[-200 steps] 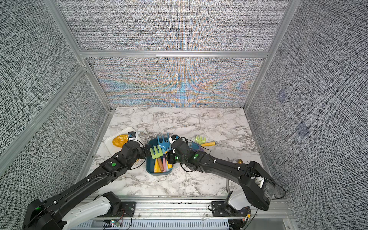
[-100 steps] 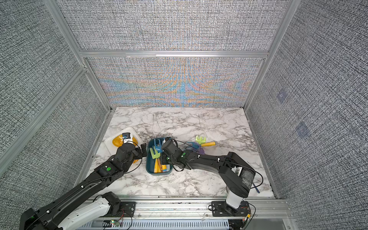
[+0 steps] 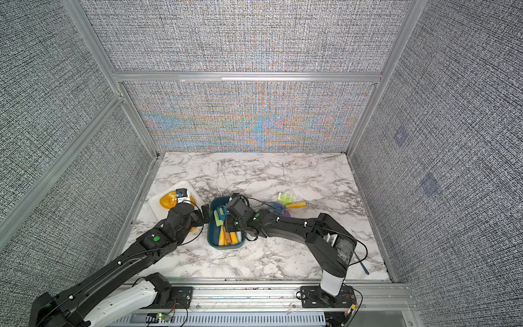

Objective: Put the rake into the storage box
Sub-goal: Place the rake in the storage box, then adjust the rake at the center of the board.

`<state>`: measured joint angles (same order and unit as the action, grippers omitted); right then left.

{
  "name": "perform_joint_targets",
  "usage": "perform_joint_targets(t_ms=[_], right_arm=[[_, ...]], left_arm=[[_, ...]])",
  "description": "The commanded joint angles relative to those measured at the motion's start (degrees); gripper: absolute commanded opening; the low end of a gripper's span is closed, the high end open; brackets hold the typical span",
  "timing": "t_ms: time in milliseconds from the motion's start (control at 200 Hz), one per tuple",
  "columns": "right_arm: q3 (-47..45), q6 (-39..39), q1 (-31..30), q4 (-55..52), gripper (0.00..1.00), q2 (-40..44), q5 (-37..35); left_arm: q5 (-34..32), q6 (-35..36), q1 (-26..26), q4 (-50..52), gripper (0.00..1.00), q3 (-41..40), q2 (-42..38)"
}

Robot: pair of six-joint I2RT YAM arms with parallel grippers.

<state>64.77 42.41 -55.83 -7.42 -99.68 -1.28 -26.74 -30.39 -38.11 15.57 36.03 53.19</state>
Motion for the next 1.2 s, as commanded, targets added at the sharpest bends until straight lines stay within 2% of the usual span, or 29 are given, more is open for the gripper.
perform_joint_targets(t_ms=[0,280,510,671,831,931,1191], right_arm=[[-0.47,-1.34,0.56,-1.43,0.55,1.87,-1.68],[-5.8,-3.62,5.09,-3.35,0.56,9.7,-3.55],[-13.39,-6.46,14.53,-4.18,0.57,17.69,-2.37],[-16.43,-9.65,20.88,-6.69,0.58,19.97,-2.38],[-18.45,-11.15,26.57,-9.29,0.58,21.64,-3.94],[-22.76,-11.54,30.86,-9.18,0.58,23.11,-3.91],[-28.94,-11.86,39.8,-5.98,0.57,25.37,0.39]], left_arm=[[1.6,0.38,0.05,0.07,0.99,1.0,1.95],[5.53,1.33,0.05,-1.19,0.99,2.03,5.89],[11.82,3.12,0.05,-2.92,0.99,3.84,11.66],[15.33,3.98,0.03,-3.04,0.99,5.95,16.84],[15.76,4.29,-0.21,-3.02,0.98,6.89,19.28],[15.48,4.29,-0.37,-3.18,0.98,6.94,19.45],[14.75,4.46,-0.48,-3.45,0.98,6.66,19.2]])
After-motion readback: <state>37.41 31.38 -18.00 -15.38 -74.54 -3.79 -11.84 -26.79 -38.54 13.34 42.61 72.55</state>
